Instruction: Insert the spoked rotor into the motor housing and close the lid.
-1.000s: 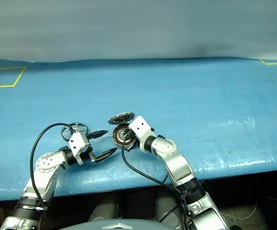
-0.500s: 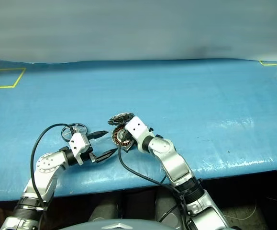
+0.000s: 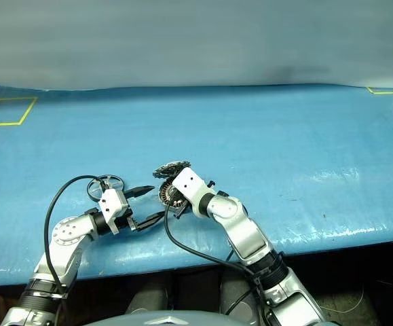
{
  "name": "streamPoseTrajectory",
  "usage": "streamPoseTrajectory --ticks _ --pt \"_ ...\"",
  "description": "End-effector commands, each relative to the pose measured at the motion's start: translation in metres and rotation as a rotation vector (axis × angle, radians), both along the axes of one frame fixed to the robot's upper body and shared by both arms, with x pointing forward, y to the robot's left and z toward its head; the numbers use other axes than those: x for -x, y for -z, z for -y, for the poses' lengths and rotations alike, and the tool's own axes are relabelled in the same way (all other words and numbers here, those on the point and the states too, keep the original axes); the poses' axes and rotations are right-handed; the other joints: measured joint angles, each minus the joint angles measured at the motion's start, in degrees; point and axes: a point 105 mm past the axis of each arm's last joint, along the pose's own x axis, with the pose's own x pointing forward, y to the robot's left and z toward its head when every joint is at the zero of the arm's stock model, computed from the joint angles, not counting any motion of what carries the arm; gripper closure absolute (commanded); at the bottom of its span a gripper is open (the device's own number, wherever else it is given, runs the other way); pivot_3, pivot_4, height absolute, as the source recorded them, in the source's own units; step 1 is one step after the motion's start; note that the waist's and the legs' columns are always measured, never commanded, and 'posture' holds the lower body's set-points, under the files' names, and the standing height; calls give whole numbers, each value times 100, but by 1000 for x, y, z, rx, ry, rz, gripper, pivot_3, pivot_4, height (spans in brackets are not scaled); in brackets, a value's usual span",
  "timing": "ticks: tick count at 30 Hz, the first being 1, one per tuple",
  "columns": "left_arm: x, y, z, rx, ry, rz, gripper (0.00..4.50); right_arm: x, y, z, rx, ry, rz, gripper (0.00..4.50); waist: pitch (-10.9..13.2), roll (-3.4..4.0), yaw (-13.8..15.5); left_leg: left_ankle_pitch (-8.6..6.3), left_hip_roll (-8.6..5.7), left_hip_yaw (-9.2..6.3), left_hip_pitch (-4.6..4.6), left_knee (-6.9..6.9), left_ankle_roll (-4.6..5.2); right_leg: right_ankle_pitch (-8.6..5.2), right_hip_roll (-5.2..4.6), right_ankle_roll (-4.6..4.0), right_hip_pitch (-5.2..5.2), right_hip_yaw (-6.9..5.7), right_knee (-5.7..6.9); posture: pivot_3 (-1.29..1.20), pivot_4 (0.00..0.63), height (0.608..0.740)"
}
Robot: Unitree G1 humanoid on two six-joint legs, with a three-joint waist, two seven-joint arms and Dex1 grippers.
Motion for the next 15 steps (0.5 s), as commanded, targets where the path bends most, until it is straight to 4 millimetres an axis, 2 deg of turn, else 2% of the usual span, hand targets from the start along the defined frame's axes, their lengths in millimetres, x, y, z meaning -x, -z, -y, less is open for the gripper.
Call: streamPoseTrajectory --ticks 1,8,15 --pt "-1 -7 3 13 14 37 156 -2 -15 3 -50 28 26 4477 1 0 1 0 0 0 -4 0 0 0 0 0 -3 0 0 0 150 740" --pt "-1 -7 4 14 17 38 156 -1 -20 6 -30 28 47 4477 1 1 1 0 -3 -2 -39 0 -1 1 0 0 -37 -4 0 0 150 740" --pt "-2 -7 4 14 14 40 156 2 -9 7 -10 28 15 4477 1 0 0 -1 -3 -1 -43 0 -3 0 0 -1 -41 -4 0 0 150 740"
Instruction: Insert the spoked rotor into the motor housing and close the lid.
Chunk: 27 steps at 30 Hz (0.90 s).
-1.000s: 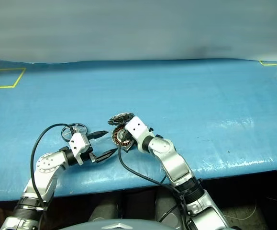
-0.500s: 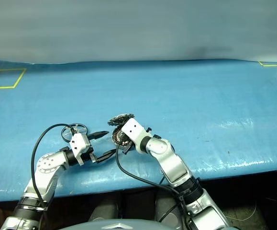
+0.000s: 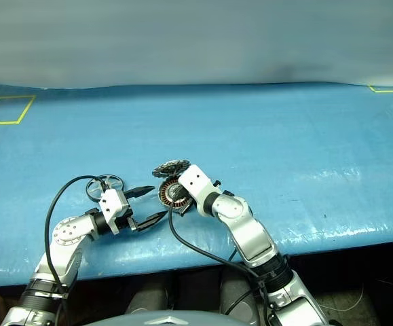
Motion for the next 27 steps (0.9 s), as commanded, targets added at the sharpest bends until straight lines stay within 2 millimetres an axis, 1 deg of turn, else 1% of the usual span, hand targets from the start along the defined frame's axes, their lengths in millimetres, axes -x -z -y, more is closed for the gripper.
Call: streamPoseTrajectory --ticks 1,7,13,15,17,21,24,27 --pt "-2 -8 4 12 13 43 156 1 -3 -1 -2 -5 18 4477 0 0 0 0 0 0 0 0 0 0 0 0 0 0 0 0 150 740" --pt "-2 -8 3 10 12 45 156 2 9 3 39 5 -9 4477 0 0 0 0 0 0 1 0 0 0 0 0 1 0 0 0 150 740" --pt "-2 -8 2 9 7 46 156 1 23 9 134 3 -6 4477 -1 -1 1 0 0 0 7 2 0 0 0 0 9 -2 0 0 150 740" --pt "-2 -7 2 9 5 44 156 1 24 9 138 5 -2 4477 -2 -2 2 0 0 -1 11 3 0 -1 0 0 14 -3 0 0 150 740" --pt "-2 -8 1 11 1 42 156 0 18 8 113 13 15 4477 -2 -2 2 0 0 -1 14 3 0 -1 0 0 18 -3 -1 0 150 740" --pt "-2 -9 0 22 -8 38 156 0 -2 3 24 12 44 4477 -1 -2 2 0 1 -3 13 3 0 -1 0 0 17 -5 -1 0 150 740" --pt "-3 -15 -2 43 -20 43 156 3 -19 -1 -50 -2 64 4477 0 -1 2 0 1 -4 8 3 0 -1 0 0 13 -5 -1 0 150 740" --pt "-5 -24 -6 56 -44 38 156 9 -37 1 -127 -18 85 4477 2 -1 3 0 2 -5 1 2 0 -1 0 0 6 -5 -1 0 150 740"
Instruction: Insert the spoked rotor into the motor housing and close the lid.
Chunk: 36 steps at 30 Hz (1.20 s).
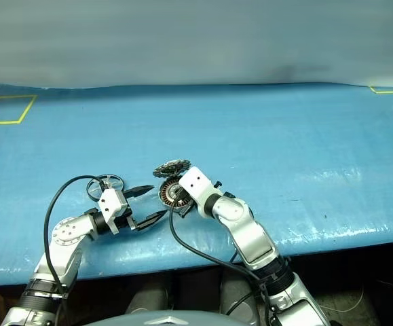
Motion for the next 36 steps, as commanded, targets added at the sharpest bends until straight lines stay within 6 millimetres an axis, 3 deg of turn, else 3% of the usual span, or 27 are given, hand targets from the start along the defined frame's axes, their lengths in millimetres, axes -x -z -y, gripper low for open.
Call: streamPoseTrajectory --ticks 1,6,17,27,30,34,36 --pt "-3 -24 -4 33 -27 35 156 9 -37 1 -123 -32 71 4477 1 0 -1 0 1 -2 -6 0 0 0 0 0 -5 0 0 0 150 740" --pt "-5 -35 -11 31 -45 3 156 24 -42 7 -166 -84 64 4477 2 1 -2 0 1 -3 -8 -2 -1 -2 0 -1 -7 -2 0 0 150 740" --pt "-10 -44 -24 8 -127 21 156 41 -25 0 -312 -258 22 4477 7 -3 -7 -1 1 2 -7 -2 -1 -3 2 -3 -8 -3 0 0 150 740" --pt "-8 -52 -53 -67 -315 -85 156 36 -15 2 -256 -235 42 4477 14 -10 0 -1 3 0 -7 -1 -2 -3 1 -3 -9 -3 3 0 150 740" --pt "-12 -56 -70 -136 -427 -112 156 36 -14 2 -251 -234 43 4477 14 -11 -1 -1 2 0 -7 -1 -3 -3 2 -3 -8 -4 2 0 150 740" --pt "-10 -61 -78 -226 -480 -146 156 37 -13 -1 -252 -237 40 4477 20 -19 -6 -2 2 0 -7 -2 -4 -3 4 -3 -10 -4 3 0 150 740" --pt "-11 -66 -82 -250 -518 -153 567 37 -13 -2 -253 -238 40 4500 21 -18 -3 -2 2 0 -8 -3 -9 -3 4 -3 -11 -4 3 0 150 740"
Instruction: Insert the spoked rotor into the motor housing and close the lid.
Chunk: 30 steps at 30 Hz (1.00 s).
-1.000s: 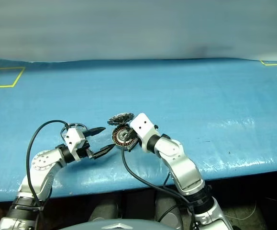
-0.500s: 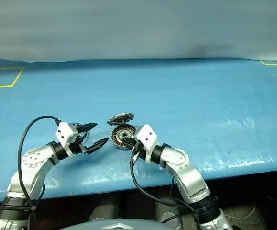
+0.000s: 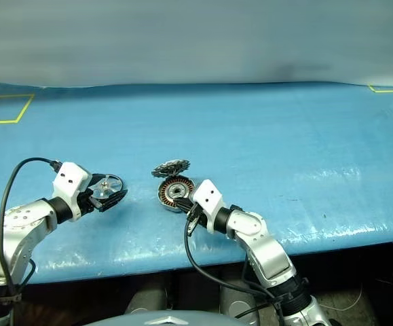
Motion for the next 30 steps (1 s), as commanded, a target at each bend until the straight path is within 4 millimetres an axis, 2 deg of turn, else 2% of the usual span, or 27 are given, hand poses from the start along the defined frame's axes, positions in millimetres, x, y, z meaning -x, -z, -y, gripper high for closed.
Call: streamPoseTrajectory --ticks 1,3,7,10,12,17,21,30 --pt "-4 -22 -6 -65 -57 36 801 1 -12 -8 -28 -17 55 4500 2 -2 3 0 0 0 0 0 -3 0 0 0 0 0 0 0 150 740" --pt "-6 -29 -8 -92 -75 35 1400 1 -12 -10 -28 -18 56 4500 4 -7 5 2 -1 -2 0 1 -15 0 4 0 0 -2 1 0 150 740" --pt "-10 -42 -5 -130 -54 33 1400 1 -12 -13 -31 -19 59 4500 7 -10 6 5 1 -3 0 1 -28 0 7 -1 0 -4 3 0 150 740" --pt "-13 -47 -20 -246 -71 8 1400 1 -12 -15 -33 -19 61 4500 7 -11 -12 6 1 -2 0 -2 -33 -1 10 -2 -3 -3 4 0 150 740" --pt "-16 -50 -24 -259 -85 -5 1400 1 -12 -16 -35 -16 63 4500 9 -9 -15 6 3 0 -1 -8 -35 -2 12 -4 -9 0 6 0 150 740" --pt "-11 -39 -20 -345 -16 -103 1400 2 -11 -16 -29 -20 62 4500 10 -12 -4 5 3 1 -2 -12 -39 -2 13 -5 -13 0 6 0 150 740" --pt "-4 -31 -26 -416 11 -162 1400 5 -10 -16 -15 -31 61 4500 11 -13 -17 4 5 3 -3 -14 -40 -3 15 -7 -17 2 6 0 150 740" --pt "-8 -16 -28 -466 30 -194 1400 9 -10 -16 -8 -44 56 4500 11 -14 -2 4 6 4 -3 -12 -40 -4 16 -9 -17 2 8 0 150 740"
